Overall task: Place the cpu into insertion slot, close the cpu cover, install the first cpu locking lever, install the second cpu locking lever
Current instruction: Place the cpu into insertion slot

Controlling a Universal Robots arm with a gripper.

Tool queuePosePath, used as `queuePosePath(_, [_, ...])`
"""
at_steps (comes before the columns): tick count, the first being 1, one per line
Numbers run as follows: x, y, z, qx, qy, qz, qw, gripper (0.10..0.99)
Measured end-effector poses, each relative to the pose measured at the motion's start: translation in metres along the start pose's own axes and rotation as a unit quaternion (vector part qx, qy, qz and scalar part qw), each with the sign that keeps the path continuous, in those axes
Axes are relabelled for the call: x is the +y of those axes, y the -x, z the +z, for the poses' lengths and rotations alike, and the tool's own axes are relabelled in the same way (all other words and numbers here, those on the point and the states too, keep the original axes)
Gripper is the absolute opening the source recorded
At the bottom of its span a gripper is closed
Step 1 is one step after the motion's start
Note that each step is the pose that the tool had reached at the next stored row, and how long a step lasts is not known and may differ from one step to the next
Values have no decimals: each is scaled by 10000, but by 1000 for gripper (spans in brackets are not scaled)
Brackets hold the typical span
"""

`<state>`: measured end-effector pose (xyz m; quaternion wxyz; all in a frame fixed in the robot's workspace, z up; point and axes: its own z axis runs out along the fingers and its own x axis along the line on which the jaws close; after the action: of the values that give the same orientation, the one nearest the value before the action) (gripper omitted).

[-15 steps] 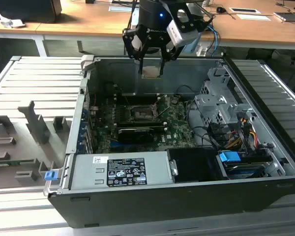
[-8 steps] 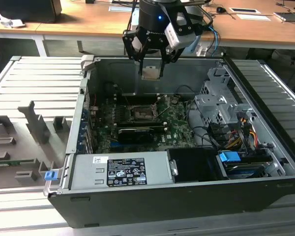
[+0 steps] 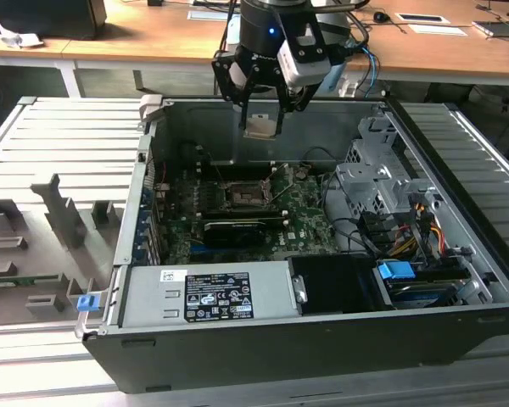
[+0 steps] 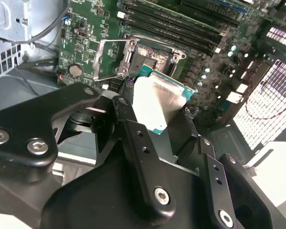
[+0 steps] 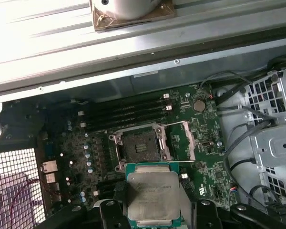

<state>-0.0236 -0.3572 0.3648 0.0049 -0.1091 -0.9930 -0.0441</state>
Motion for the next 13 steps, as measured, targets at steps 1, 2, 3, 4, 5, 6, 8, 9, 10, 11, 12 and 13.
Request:
queuePosePath(1, [0, 0, 0, -3, 1, 29, 10000, 529])
queuePosePath(2, [0, 0, 1, -4, 1, 43, 10000, 529])
queuePosePath(3, [0, 0, 3, -6, 2, 66, 10000, 529])
queuePosePath(4, [0, 0, 3, -8, 2, 85, 10000, 529])
queuePosePath(5, [0, 0, 4, -9, 2, 107, 9999, 529])
queuePosePath(6, [0, 0, 5, -12, 3, 131, 9999, 529])
queuePosePath(8, [-1, 0, 8, -15, 4, 177, 9998, 529])
queuePosePath(9, [-1, 0, 9, -17, 4, 193, 9998, 529])
queuePosePath(10, [-1, 0, 11, -18, 4, 201, 9998, 529])
queuePosePath(11, [-1, 0, 12, -18, 5, 210, 9998, 529])
queuePosePath(12, [-1, 0, 14, -20, 5, 226, 9997, 529])
queuePosePath(13, [-1, 0, 16, -21, 5, 244, 9997, 529])
